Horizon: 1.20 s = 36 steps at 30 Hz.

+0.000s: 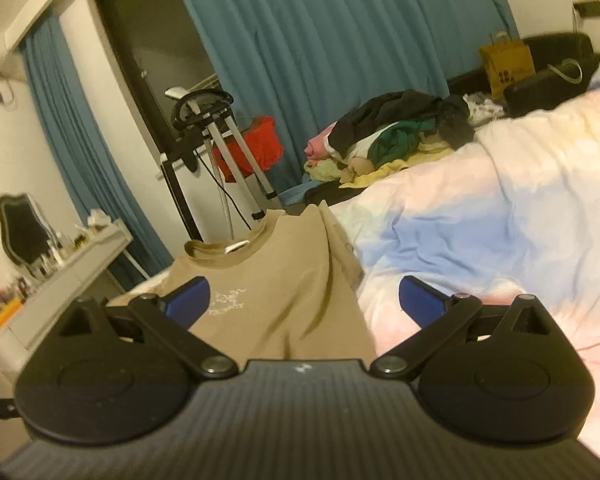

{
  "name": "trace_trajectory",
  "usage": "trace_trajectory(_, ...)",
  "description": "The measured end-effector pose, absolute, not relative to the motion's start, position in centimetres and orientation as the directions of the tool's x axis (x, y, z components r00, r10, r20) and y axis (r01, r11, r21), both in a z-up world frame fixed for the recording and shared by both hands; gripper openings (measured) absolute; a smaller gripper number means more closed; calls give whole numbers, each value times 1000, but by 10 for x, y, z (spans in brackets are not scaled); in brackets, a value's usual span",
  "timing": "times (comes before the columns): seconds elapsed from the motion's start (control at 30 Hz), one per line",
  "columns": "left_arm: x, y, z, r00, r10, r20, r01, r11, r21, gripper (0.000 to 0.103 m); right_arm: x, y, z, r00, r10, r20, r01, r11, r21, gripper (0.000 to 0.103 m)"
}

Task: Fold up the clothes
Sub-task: 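Grasp the sleeve with the right gripper and pull it outward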

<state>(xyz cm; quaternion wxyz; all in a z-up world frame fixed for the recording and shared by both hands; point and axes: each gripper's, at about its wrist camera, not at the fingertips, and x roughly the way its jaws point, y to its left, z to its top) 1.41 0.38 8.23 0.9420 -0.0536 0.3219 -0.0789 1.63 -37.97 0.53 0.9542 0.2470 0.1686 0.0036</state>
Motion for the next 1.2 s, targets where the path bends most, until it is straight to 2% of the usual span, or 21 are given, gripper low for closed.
trace_trajectory(0.1, 32, -32, 63, 790, -232, -567, 149, 970, -190, 86, 21, -389, 2, 943, 110, -313, 73, 851, 520, 96)
trace_trajectory(0.17, 41, -40, 44, 787, -252, -564, 163, 965, -204, 86, 34, -395, -1, 940, 134, -315, 67, 832, 552, 83)
trace_trajectory(0.2, 45, -44, 35, 785, -262, -562, 171, 962, -211, 86, 43, -397, -3, 936, 143, -322, 68, 824, 563, 80)
trace_trajectory(0.33, 57, -48, -6, 785, -259, -563, 188, 965, -183, 85, 101, -404, -19, 921, 177, -348, 70, 803, 591, 77)
trace_trajectory(0.4, 62, -50, -19, 805, -225, -549, 192, 974, -118, 85, 132, -408, -30, 912, 186, -366, 77, 799, 597, 73)
trace_trajectory(0.5, 74, -43, -32, 802, -228, -551, 196, 973, -118, 85, 182, -408, -44, 903, 171, -393, 97, 811, 576, 69)
trace_trajectory(0.6, 88, -40, -39, 783, -289, -550, 221, 957, -189, 85, 227, -399, -53, 888, 163, -429, 87, 858, 506, 69)
trace_trajectory(0.73, 104, -35, -51, 789, -306, -534, 229, 951, -207, 85, 274, -379, -66, 856, 116, -504, 106, 915, 390, 69)
trace_trajectory(0.8, 113, -31, -56, 789, -305, -534, 229, 951, -205, 85, 284, -365, -69, 844, 86, -530, 108, 939, 325, 47)
trace_trajectory(0.83, 117, -29, -59, 789, -305, -534, 230, 952, -205, 85, 289, -357, -71, 838, 71, -541, 108, 950, 292, 23)
trace_trajectory(0.87, 119, -25, -58, 791, -306, -530, 222, 950, -217, 85, 289, -344, -69, 844, 50, -535, 89, 969, 231, 17)
trace_trajectory(0.97, 124, -12, -57, 802, -302, -514, 193, 947, -256, 85, 280, -293, -63, 871, 33, -491, -33, 999, 9, 16)
trace_trajectory(1.1, 126, 2, -55, 808, -295, -510, 140, 937, -320, 84, 272, -222, -77, 857, 52, -512, -220, 936, -274, 16)
trace_trajectory(1.2, 125, 9, -52, 809, -295, -509, 119, 929, -350, 84, 264, -209, -77, 842, 113, -527, -281, 927, -249, 16)
